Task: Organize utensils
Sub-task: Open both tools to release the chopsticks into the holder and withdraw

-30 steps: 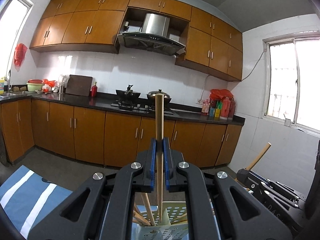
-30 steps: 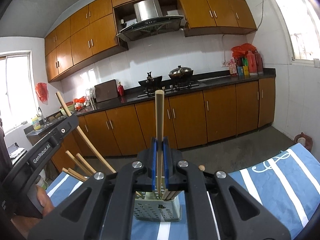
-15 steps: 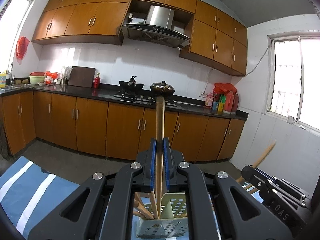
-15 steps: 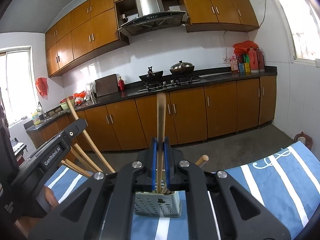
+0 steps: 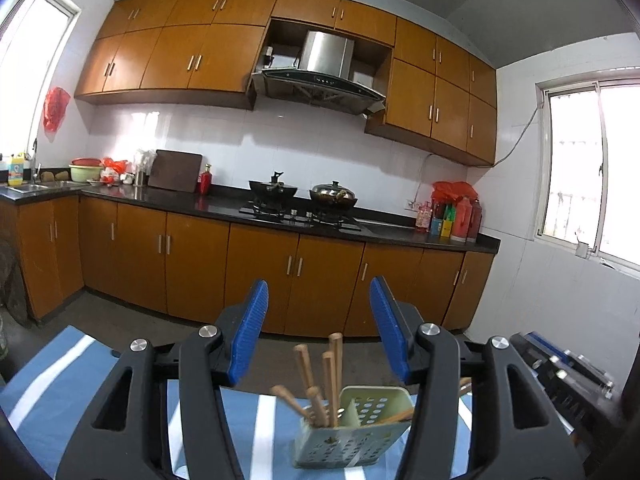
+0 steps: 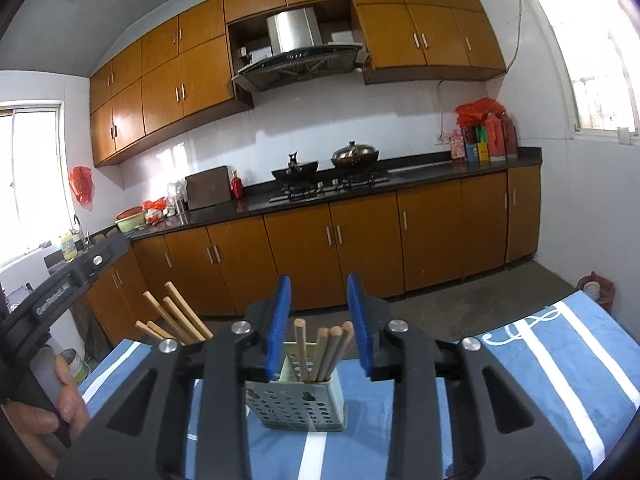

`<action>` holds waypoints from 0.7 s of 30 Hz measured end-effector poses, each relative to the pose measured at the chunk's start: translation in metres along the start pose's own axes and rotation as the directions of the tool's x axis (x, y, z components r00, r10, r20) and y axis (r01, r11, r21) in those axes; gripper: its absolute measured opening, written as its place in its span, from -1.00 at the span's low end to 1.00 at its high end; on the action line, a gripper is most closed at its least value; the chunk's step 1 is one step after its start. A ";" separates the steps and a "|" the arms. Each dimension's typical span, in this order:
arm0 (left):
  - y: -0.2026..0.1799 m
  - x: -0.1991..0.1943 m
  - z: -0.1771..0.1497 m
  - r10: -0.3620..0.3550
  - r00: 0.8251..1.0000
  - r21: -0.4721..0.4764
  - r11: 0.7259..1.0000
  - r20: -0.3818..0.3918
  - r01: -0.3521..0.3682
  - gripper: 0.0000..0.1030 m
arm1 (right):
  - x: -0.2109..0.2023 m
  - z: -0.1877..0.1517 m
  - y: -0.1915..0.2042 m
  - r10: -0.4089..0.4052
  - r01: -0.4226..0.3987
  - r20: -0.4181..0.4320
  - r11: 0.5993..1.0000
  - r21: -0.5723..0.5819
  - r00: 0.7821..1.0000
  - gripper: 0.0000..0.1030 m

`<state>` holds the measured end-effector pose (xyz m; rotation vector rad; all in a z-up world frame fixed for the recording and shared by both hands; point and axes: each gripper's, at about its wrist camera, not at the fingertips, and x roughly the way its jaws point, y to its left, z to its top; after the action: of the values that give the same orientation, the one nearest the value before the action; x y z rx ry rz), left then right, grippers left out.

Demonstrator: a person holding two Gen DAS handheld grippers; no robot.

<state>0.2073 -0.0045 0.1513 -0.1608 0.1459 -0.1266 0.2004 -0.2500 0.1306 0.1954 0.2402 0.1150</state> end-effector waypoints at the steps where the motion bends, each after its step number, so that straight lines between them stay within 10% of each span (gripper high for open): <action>1: 0.002 -0.005 0.000 0.004 1.000 0.001 1.000 -0.001 -0.004 0.10 | -0.008 0.001 -0.001 -0.006 0.006 0.008 1.000 0.002 1.000 -0.34; 7: 0.021 -0.052 -0.007 0.042 0.999 0.035 0.999 -0.025 -0.041 0.57 | -0.058 -0.013 0.001 -0.031 0.031 0.042 0.999 -0.013 0.999 0.10; 12: 0.032 -0.103 -0.033 0.066 0.997 0.082 0.995 -0.030 -0.063 0.97 | -0.101 -0.049 0.018 -0.060 0.066 0.071 0.994 -0.082 0.996 0.85; 21: 0.033 -0.156 -0.084 0.137 0.989 0.139 0.982 -0.052 -0.129 0.97 | -0.143 -0.099 0.037 -0.141 0.150 0.069 0.979 -0.138 0.988 0.92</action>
<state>0.0444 0.0362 0.0846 -0.0111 0.2077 -0.0078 0.0350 -0.2156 0.0762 0.0382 0.1861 -0.0190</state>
